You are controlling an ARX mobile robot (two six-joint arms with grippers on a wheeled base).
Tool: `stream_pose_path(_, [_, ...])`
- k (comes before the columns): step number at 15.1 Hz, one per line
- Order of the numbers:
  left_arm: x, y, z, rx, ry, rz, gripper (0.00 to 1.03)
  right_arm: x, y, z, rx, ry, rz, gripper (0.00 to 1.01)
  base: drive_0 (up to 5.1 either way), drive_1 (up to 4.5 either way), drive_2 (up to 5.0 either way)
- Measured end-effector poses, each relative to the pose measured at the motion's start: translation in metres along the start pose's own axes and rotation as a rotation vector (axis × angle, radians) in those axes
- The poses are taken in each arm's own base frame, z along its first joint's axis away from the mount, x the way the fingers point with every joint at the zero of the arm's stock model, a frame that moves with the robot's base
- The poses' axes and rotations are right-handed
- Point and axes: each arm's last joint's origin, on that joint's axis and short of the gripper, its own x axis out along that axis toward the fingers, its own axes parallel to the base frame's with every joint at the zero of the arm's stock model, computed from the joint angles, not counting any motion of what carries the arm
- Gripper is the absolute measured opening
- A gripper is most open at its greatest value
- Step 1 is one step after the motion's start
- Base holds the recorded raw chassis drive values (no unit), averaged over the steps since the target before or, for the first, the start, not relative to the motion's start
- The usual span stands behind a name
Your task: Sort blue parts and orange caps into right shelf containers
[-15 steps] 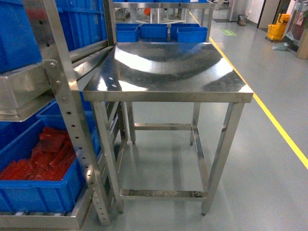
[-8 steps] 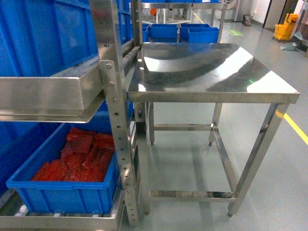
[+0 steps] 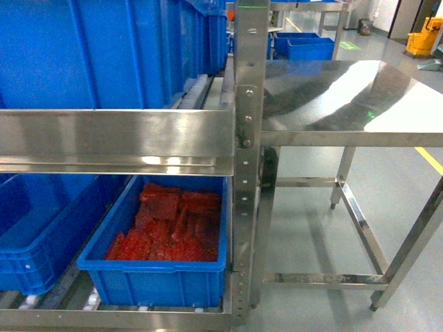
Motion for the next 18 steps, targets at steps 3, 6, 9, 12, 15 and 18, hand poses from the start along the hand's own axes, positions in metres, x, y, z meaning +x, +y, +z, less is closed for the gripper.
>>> stream_pose_path(3, [0.0, 0.0, 0.0001, 0.0, -0.001, 0.0, 0.41, 0.0, 0.0, 0.0001, 0.0, -0.001, 0.0, 0.43, -5.0, 2.39, 2.4])
stream_pose_path(6, [0.0, 0.0, 0.0001, 0.0, -0.001, 0.0, 0.41, 0.0, 0.0, 0.0, 0.0, 0.0, 0.0, 0.43, -5.0, 2.4, 2.4])
stream_pose_path(9, [0.0, 0.0, 0.0001, 0.0, -0.002, 0.0, 0.41, 0.0, 0.0, 0.0003, 0.0, -0.003, 0.0, 0.43, -5.0, 2.39, 2.4])
stream_pose_path(12, [0.0, 0.0, 0.0, 0.0, 0.0, 0.0, 0.41, 0.0, 0.0, 0.0002, 0.0, -0.002, 0.0, 0.43, -5.1, 2.31, 2.3])
stream_pose_path(15, [0.0, 0.0, 0.0, 0.0, 0.0, 0.001, 0.41, 0.0, 0.0, 0.0001, 0.0, -0.001, 0.0, 0.43, -5.0, 2.39, 2.4])
stream_pose_path(18, [0.0, 0.0, 0.0001, 0.0, -0.001, 0.0, 0.41, 0.0, 0.0, 0.0001, 0.0, -0.002, -0.001, 0.43, -4.9, 2.49, 2.5])
